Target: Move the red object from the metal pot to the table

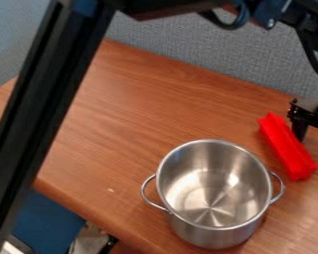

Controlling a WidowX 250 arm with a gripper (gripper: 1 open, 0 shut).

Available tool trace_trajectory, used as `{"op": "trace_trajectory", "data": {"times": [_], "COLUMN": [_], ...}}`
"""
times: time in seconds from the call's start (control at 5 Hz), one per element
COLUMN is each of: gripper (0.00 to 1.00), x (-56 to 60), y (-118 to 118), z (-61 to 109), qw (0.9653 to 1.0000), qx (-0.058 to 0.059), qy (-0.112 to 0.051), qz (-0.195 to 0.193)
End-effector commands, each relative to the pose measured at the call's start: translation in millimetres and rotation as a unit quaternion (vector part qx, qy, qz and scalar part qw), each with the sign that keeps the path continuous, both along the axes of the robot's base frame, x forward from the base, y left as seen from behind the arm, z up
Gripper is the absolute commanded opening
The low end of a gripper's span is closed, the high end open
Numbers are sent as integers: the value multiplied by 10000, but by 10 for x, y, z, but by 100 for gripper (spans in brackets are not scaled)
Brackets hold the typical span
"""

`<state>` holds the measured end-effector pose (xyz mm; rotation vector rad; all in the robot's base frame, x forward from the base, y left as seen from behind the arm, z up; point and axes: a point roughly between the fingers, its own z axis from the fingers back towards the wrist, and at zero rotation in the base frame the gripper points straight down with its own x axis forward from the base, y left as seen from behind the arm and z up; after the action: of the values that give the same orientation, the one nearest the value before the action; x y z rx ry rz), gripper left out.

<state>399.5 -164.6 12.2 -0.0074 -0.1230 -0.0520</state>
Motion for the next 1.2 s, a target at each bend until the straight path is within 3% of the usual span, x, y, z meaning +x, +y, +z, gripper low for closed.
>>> {"op": "trace_trajectory", "data": {"times": [0.0,0.2,0.4,0.6,0.8,1.0], "gripper": [100,100,100,100,100,100], "x": [132,207,407,506,491,438], "y": [208,330,469,631,788,897], "z": [139,106,94,147,128,206], "qw": [9995,9982,9987,9986,9968,9947], "qx": [42,82,275,443,590,643], "qy": [22,242,184,39,-148,-397], "qz": [313,534,388,288,515,696]}}
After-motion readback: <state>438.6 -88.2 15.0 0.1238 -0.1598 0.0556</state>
